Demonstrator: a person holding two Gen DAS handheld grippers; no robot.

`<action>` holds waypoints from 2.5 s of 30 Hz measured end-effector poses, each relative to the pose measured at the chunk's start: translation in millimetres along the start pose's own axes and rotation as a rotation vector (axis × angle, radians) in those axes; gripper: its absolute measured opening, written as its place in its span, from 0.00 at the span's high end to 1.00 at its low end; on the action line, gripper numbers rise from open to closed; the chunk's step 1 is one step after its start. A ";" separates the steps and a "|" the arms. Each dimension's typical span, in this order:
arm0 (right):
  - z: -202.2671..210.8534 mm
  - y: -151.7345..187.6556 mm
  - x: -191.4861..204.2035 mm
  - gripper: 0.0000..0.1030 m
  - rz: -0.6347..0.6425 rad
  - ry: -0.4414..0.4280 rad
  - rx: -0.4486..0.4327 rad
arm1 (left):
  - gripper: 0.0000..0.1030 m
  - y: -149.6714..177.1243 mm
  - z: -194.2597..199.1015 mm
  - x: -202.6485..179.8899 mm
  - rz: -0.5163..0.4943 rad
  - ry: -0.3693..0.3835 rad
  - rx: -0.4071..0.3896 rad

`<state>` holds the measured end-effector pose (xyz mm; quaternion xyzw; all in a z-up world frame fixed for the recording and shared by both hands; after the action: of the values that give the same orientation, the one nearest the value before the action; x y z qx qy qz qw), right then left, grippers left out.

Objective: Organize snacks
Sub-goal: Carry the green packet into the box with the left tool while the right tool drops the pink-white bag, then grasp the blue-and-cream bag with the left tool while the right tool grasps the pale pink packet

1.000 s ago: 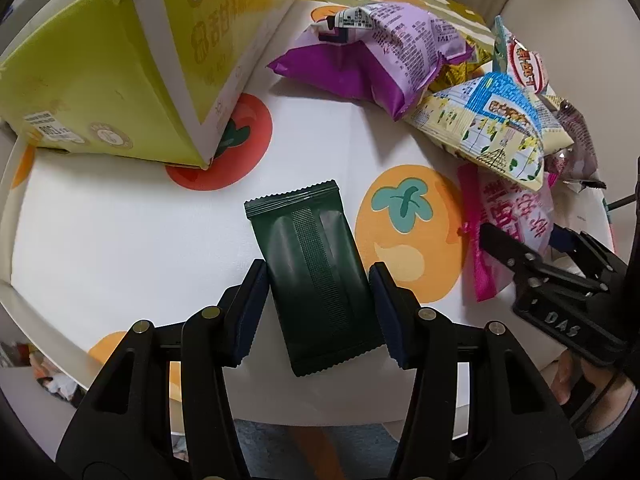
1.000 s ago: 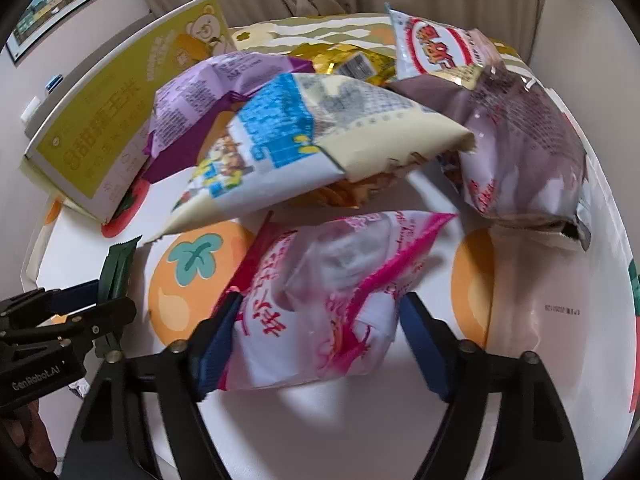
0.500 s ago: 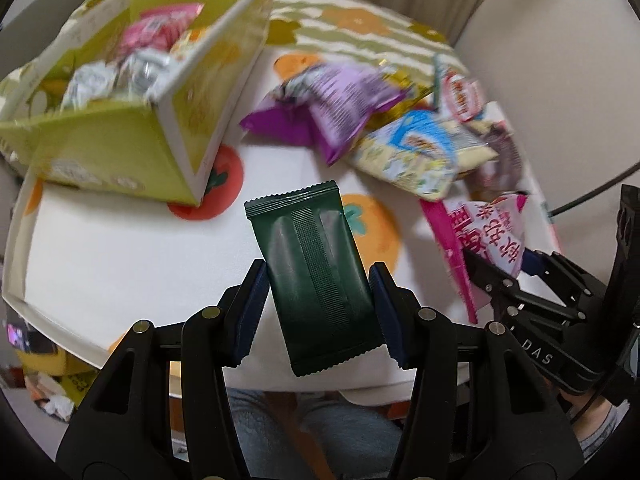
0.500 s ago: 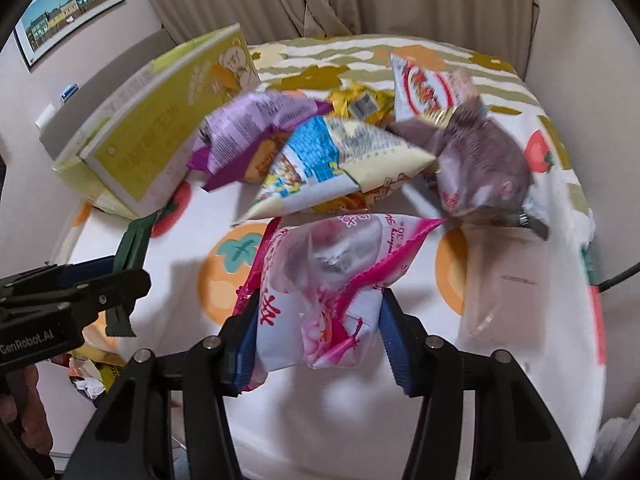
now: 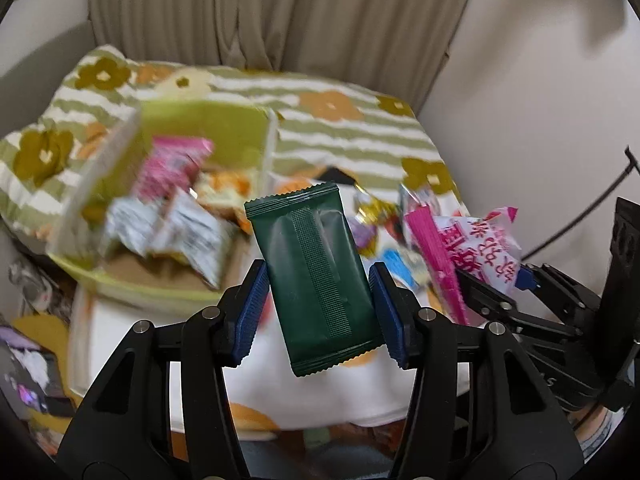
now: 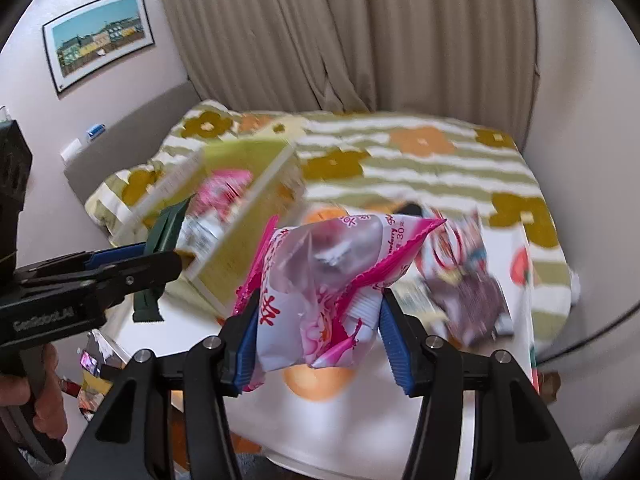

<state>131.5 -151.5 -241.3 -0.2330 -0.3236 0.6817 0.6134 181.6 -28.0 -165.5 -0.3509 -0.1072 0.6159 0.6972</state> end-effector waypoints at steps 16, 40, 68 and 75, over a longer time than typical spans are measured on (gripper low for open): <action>-92.5 -76.9 140.6 0.51 -0.006 -0.108 0.046 | 0.53 -60.7 -20.3 200.7 0.018 -0.129 0.073; -162.7 -54.4 184.4 0.49 -0.063 -0.094 0.184 | 0.01 -20.4 -27.3 275.4 0.079 -0.133 0.131; -71.2 -47.5 159.1 0.00 -0.032 -0.035 0.026 | 0.01 -33.8 26.3 211.1 0.003 -0.092 0.019; -23.1 -32.7 105.9 0.00 -0.103 0.110 -0.020 | 0.01 -41.5 13.1 141.2 -0.126 0.031 0.023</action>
<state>155.7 -42.1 -224.9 -0.2594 -0.3080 0.6320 0.6621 237.3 108.8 -170.1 -0.3448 -0.1112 0.5665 0.7402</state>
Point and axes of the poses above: each gripper's, at about its wrist camera, not at the fingertips, and z roughly against the way its jaws point, x to its left, y to its underside, the point moved 7 cm from there along -z, roughly the way its jaws point, and after that the axes turned 4 degrees about y, right-handed, at the moved point
